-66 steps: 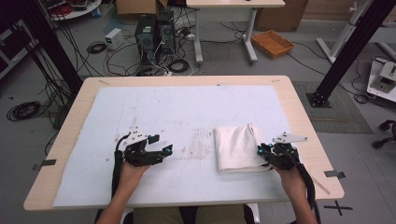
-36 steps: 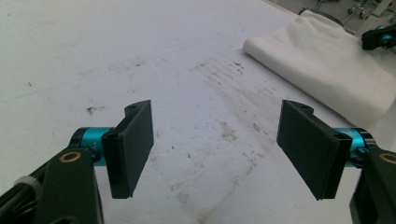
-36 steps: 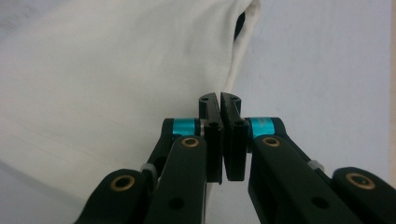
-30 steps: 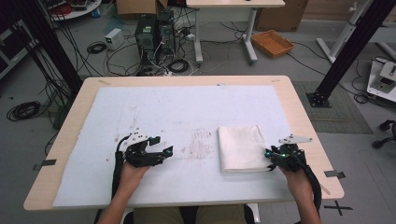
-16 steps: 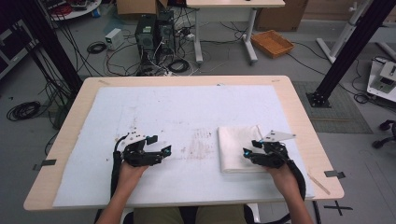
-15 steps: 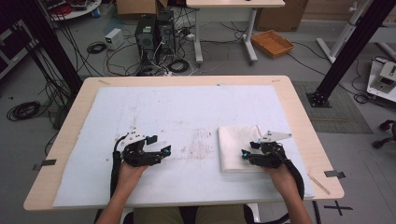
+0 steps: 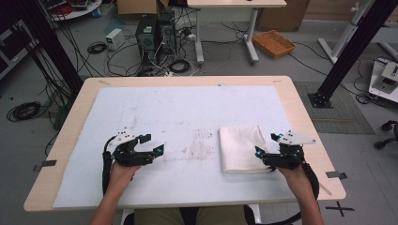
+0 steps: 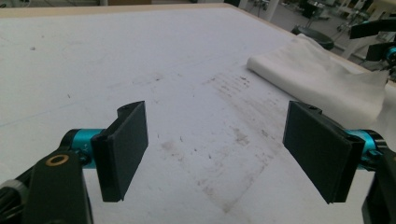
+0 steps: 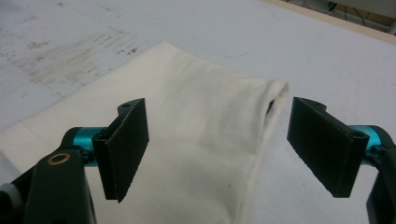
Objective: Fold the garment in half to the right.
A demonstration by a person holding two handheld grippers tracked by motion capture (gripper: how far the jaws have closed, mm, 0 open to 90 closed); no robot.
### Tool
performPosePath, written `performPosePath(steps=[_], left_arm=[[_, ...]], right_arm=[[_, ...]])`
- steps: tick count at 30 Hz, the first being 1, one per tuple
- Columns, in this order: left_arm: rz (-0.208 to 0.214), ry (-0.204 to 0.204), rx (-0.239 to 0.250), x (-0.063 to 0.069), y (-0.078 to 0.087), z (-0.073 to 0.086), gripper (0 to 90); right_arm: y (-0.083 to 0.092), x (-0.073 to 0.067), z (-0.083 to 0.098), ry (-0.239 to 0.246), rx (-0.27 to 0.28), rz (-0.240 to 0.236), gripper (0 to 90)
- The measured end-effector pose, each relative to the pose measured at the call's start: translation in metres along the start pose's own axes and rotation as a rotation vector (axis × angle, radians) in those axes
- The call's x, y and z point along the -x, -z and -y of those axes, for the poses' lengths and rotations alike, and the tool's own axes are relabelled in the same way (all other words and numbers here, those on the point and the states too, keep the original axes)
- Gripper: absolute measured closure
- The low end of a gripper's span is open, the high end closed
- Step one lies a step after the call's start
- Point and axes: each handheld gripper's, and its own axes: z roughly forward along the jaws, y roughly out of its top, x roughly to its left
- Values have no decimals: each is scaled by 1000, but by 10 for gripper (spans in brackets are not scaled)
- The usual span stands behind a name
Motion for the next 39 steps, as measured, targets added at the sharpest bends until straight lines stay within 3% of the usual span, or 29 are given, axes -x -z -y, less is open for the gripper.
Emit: performPosePath(steps=[4, 5, 6, 10, 15, 25, 39], left_arm=[[30, -33, 17, -1, 3, 2, 225], [30, -33, 17, -1, 3, 2, 225], [36, -68, 12, -1, 5, 4, 225], [38, -90, 24, -1, 9, 6, 225], [20, -61, 62, -1, 16, 11, 225], [18, -71, 94, -1, 19, 10, 225], [9, -59, 100, -1, 20, 10, 225]], right_arm=[[10, 7, 3, -12, 14, 5, 204], [10, 7, 3, -12, 14, 5, 204], [14, 9, 5, -13, 20, 10, 204], [19, 11, 6, -26, 28, 21, 204], [26, 8, 9, -17, 37, 25, 202], [31, 5, 11, -25, 61, 34, 202], [32, 8, 13, -43, 80, 32, 201]])
